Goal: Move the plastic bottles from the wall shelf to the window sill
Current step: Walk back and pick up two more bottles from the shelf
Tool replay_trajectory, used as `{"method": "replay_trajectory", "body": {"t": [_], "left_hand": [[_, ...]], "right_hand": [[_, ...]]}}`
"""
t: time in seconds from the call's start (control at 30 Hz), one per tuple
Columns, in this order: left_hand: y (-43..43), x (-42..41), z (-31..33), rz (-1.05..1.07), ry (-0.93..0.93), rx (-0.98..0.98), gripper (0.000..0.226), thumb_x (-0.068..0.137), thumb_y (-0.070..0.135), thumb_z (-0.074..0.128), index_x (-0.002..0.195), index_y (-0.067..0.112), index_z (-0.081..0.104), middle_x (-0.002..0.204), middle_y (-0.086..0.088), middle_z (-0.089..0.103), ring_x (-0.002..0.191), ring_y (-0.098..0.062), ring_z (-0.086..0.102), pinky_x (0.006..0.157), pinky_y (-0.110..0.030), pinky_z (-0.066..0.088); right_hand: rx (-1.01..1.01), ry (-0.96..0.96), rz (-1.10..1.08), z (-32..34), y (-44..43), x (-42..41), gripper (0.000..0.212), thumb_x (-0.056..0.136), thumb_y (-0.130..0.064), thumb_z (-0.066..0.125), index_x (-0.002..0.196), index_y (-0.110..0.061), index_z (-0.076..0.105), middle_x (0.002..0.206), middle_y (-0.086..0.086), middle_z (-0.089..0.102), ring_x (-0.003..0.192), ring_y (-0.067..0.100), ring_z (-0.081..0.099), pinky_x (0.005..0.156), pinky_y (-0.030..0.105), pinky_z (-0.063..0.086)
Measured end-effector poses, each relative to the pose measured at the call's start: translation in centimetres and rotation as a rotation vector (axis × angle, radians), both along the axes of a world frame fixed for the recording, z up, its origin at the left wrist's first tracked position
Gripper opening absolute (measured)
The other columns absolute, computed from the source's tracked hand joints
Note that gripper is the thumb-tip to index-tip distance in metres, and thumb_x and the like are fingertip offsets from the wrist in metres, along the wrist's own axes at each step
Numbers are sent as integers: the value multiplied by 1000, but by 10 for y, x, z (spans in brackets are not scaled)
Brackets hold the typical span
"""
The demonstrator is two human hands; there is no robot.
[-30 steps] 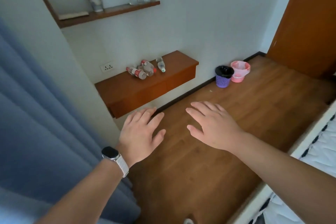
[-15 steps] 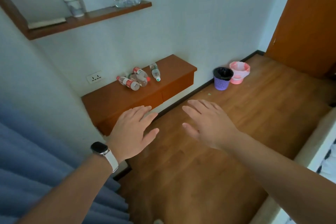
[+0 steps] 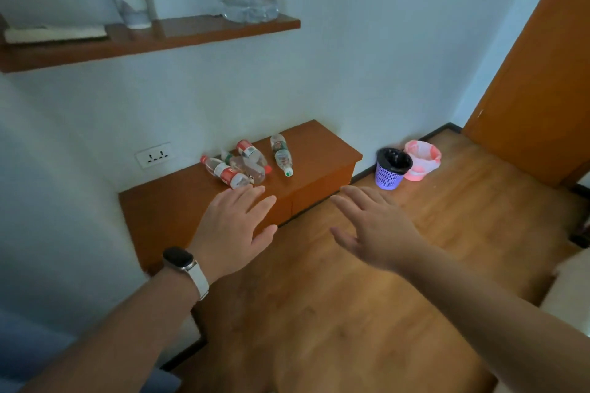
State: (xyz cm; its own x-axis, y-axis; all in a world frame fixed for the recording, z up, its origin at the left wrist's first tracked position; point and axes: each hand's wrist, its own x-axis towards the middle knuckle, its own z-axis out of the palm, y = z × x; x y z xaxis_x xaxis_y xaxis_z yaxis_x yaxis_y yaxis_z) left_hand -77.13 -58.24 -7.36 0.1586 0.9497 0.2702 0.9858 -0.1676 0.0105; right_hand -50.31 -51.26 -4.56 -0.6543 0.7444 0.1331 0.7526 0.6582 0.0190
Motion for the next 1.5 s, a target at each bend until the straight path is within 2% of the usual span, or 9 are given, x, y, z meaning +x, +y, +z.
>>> {"method": "replay_trajectory", "body": {"t": [0.47,0.67,0.8,0.87,0.97,1.07,1.2,1.33,1.5], "left_hand": [[110,-84,-17,45,-30,-47,58,94,56,39,132,19,64,132,-7,65,125,-30,60,101,-53,50],[155,-83,-34,123,-4,-105,60,93,58,38,132,21,63,134,-6,64,127,-29,59,101,-52,50],[188,-67,-39,235,-24,-149,64,92,61,32,133,22,62,137,-5,62,130,-29,56,104,-54,48],[202,-54,-38,286,-41,-138,60,92,61,36,132,24,63,137,-4,62,129,-28,57,105,-54,48],[232,-38,-35,319,-24,-76,44,88,49,68,122,21,67,127,-5,68,118,-29,65,99,-49,50],[260,-23,-30,373,8,-26,46,80,39,81,119,19,68,124,-7,70,115,-32,67,96,-49,51],[284,-10,-29,429,-3,4,48,80,38,81,121,18,69,127,-7,69,119,-34,65,101,-51,46],[290,-12,-37,483,6,-10,49,82,42,79,124,20,68,131,-5,67,122,-30,63,103,-41,38],[291,-36,-50,548,-33,-28,48,86,46,73,125,20,66,131,-5,66,121,-28,63,101,-45,47]], "right_hand": [[-15,34,-5,-15,120,-82,57,92,-56,38,127,-19,62,129,8,65,116,32,63,94,47,50],[-98,21,24,-38,186,-82,62,93,-59,30,135,-21,56,138,7,59,125,31,56,101,47,46],[-164,-35,91,-52,238,-78,60,98,-60,30,147,-28,39,154,1,42,141,25,39,115,43,31],[-187,-27,119,-52,265,-73,59,99,-60,32,150,-31,34,158,-2,35,145,23,32,118,41,25],[-198,-9,160,-49,308,-65,58,99,-61,33,150,-32,32,159,-4,32,147,20,29,118,39,22],[-218,-17,193,-47,346,-58,59,99,-61,34,151,-32,31,160,-5,30,147,19,27,119,38,21],[-245,-29,249,-52,384,-59,60,98,-61,35,151,-32,31,161,-5,29,148,19,26,119,39,20],[-279,-15,316,-56,400,-70,57,99,-59,37,149,-31,33,159,-5,32,146,19,29,119,38,22],[-316,-39,393,-71,413,-100,58,98,-57,39,149,-29,34,157,-6,35,144,17,33,117,36,26]]}}
